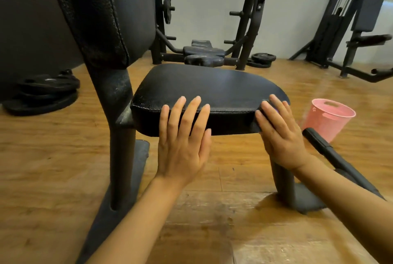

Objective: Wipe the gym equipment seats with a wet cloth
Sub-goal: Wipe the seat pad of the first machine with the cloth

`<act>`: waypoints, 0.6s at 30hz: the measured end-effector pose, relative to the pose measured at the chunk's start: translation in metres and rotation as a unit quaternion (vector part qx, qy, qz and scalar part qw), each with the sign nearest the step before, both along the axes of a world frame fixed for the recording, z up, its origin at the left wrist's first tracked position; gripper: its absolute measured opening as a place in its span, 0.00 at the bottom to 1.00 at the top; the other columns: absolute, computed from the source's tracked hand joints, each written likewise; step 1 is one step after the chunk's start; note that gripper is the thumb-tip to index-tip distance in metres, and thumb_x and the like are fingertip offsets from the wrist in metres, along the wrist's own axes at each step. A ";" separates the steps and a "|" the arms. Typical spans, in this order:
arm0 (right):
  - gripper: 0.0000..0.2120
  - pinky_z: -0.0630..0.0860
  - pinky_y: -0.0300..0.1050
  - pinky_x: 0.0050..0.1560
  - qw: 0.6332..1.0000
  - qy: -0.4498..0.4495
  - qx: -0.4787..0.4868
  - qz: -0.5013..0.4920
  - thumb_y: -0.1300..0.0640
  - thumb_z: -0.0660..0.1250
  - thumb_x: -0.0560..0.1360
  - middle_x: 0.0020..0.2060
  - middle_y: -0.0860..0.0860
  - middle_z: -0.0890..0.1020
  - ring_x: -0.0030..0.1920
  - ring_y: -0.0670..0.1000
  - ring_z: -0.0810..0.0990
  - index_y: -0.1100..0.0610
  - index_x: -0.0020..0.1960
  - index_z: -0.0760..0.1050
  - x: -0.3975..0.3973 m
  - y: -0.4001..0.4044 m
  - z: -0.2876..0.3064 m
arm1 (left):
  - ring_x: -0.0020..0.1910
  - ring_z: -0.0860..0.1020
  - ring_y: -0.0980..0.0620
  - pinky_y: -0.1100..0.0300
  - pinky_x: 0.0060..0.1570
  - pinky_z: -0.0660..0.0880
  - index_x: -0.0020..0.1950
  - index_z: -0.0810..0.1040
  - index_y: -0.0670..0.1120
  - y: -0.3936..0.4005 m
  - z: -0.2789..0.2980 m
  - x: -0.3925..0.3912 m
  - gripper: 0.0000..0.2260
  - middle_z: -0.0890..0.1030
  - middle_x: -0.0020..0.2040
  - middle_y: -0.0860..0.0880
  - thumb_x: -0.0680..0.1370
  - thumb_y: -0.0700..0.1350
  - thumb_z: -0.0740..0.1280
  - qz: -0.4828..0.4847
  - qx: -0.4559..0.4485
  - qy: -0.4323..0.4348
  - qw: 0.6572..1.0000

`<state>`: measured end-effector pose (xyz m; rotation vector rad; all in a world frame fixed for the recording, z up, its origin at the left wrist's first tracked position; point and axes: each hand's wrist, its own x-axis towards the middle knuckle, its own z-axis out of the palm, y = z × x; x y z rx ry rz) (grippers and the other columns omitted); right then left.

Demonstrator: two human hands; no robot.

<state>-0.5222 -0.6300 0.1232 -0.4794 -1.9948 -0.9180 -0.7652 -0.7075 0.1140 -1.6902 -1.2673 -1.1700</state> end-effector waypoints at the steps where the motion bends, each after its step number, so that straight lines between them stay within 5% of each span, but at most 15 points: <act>1: 0.22 0.58 0.59 0.77 1.000 0.024 0.002 0.006 0.62 0.59 0.84 0.78 0.53 0.61 0.77 0.60 0.61 0.58 0.77 0.62 -0.014 -0.003 0.001 | 0.74 0.63 0.41 0.46 0.78 0.45 0.72 0.66 0.45 0.002 0.000 0.003 0.19 0.66 0.72 0.45 0.82 0.47 0.58 0.004 0.001 -0.004 1.000; 7: 0.15 0.66 0.58 0.73 0.996 0.060 0.001 0.062 0.57 0.66 0.82 0.69 0.56 0.73 0.70 0.64 0.73 0.60 0.67 0.78 -0.080 -0.025 0.027 | 0.73 0.64 0.42 0.46 0.78 0.47 0.72 0.66 0.44 0.008 -0.004 0.009 0.18 0.68 0.71 0.45 0.83 0.48 0.56 0.041 0.015 -0.012 0.999; 12: 0.24 0.65 0.56 0.74 0.994 -0.027 0.046 0.093 0.59 0.70 0.80 0.73 0.56 0.69 0.74 0.62 0.67 0.58 0.74 0.67 -0.038 -0.002 0.021 | 0.72 0.65 0.41 0.45 0.77 0.48 0.71 0.67 0.44 0.010 -0.002 0.016 0.18 0.69 0.70 0.45 0.83 0.48 0.56 0.059 0.028 -0.025 0.998; 18: 0.21 0.63 0.58 0.75 0.995 0.024 0.023 0.090 0.58 0.63 0.84 0.71 0.58 0.68 0.77 0.59 0.62 0.56 0.75 0.64 0.021 0.029 -0.005 | 0.72 0.64 0.41 0.44 0.77 0.46 0.70 0.67 0.44 0.007 -0.004 0.019 0.17 0.69 0.69 0.46 0.82 0.47 0.56 0.049 0.016 -0.030 0.998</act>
